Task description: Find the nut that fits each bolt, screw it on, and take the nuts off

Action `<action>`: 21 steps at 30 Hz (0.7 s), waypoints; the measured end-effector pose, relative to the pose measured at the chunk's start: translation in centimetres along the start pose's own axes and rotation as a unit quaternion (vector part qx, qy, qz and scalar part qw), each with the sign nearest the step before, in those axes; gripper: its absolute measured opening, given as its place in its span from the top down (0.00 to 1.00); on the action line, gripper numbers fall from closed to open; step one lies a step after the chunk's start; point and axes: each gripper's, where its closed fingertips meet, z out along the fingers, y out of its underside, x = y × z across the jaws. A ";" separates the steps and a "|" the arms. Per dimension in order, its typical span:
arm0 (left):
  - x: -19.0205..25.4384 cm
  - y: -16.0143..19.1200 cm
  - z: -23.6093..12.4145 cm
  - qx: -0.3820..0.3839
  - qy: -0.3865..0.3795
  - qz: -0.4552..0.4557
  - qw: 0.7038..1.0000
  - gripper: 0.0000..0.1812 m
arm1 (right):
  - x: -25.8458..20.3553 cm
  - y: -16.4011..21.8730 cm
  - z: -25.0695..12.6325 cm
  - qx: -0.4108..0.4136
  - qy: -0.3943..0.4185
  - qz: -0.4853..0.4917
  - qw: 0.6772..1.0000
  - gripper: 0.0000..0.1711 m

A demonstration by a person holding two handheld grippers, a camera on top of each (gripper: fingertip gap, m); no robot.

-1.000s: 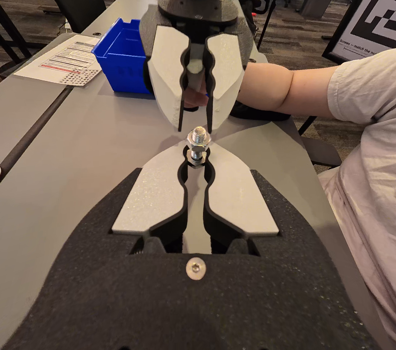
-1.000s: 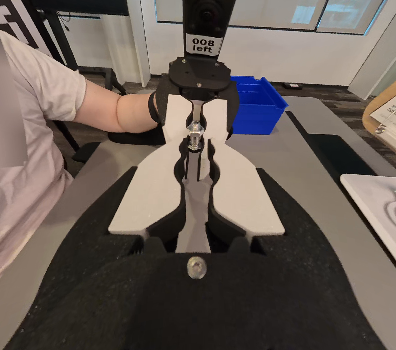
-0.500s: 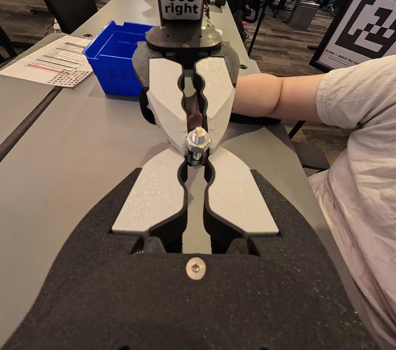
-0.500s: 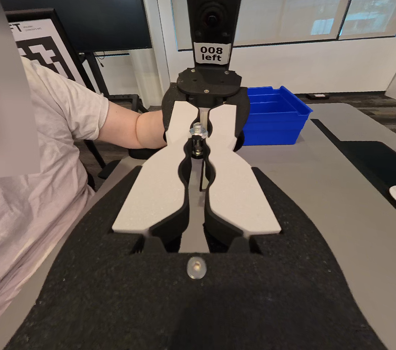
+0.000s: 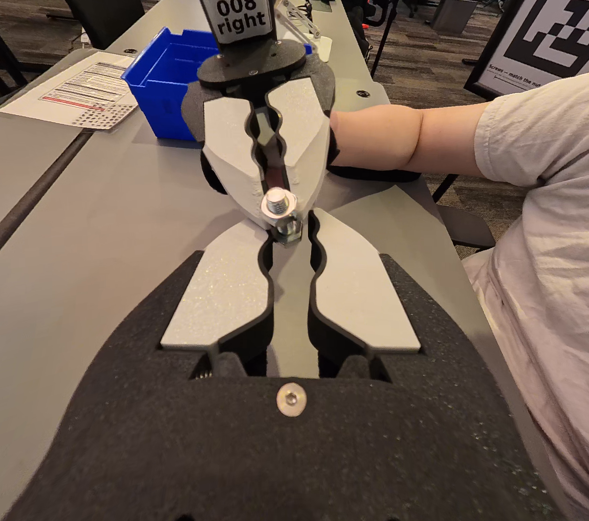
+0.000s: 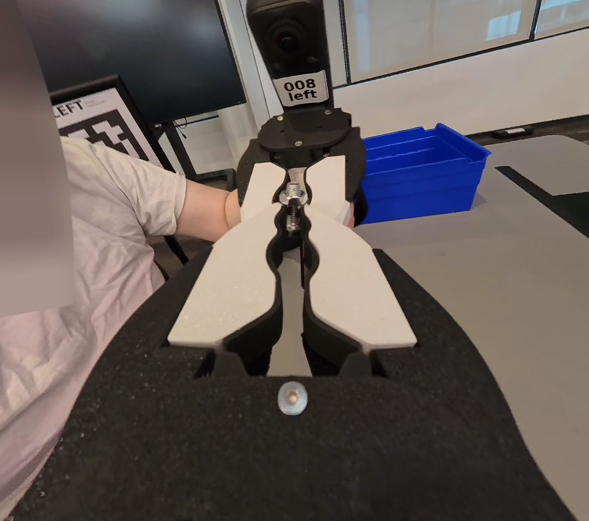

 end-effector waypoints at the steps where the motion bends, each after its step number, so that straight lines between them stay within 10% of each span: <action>1: -0.1 0.1 0.0 -0.001 -0.002 0.000 1.000 0.89 | 0.1 -0.1 0.0 0.004 -0.002 0.007 1.000 0.96; 21: -0.3 -0.3 -0.1 0.022 0.010 -0.025 0.999 0.95 | 0.0 -0.6 -0.6 0.022 -0.009 -0.012 1.000 0.96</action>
